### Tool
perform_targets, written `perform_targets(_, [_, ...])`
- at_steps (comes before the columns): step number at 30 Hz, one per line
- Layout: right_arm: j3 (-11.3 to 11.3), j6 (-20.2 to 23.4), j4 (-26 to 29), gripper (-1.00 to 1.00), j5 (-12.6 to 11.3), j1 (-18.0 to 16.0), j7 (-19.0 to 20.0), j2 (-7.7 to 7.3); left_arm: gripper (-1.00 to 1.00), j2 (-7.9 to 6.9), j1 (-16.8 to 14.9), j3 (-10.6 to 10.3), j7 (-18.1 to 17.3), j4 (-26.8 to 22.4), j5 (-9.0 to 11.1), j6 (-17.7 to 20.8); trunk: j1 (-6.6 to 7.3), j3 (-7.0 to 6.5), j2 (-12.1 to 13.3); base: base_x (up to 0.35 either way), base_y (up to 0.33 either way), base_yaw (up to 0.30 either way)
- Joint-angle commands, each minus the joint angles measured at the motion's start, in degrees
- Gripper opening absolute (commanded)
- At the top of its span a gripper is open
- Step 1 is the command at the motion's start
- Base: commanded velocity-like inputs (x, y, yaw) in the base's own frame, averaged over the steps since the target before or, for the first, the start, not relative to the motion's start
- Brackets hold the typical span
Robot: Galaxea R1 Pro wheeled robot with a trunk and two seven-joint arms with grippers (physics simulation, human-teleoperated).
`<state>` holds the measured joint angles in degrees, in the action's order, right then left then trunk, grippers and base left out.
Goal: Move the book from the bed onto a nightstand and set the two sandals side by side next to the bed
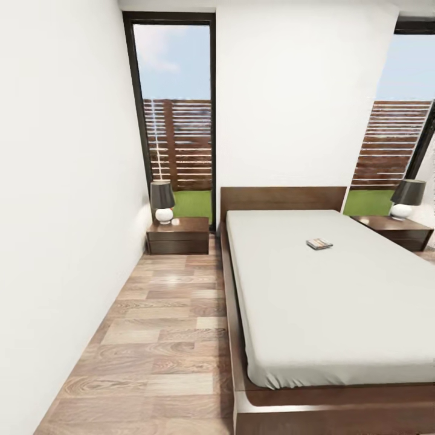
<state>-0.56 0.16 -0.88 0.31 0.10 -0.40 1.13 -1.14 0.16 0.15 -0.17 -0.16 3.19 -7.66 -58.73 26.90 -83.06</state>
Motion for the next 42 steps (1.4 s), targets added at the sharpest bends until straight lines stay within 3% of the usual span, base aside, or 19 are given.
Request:
perform_targets(1, [-0.1, 0.0, 0.0, 1.0, 0.0, 0.0, 0.0, 0.01, 1.0, 0.0, 0.0, 0.0, 0.0, 0.0, 0.3, -0.2, 0.0, 0.03, 0.0, 0.0, 0.0, -0.084])
perform_targets(42, [0.1, 0.1, 0.2, 1.0, 0.0, 0.0, 0.6, -0.39, 1.0, 0.0, 0.0, 0.0, 0.0, 0.0, 0.3, -0.2, 0.0, 0.03, 0.0, 0.0, 0.0, -0.016])
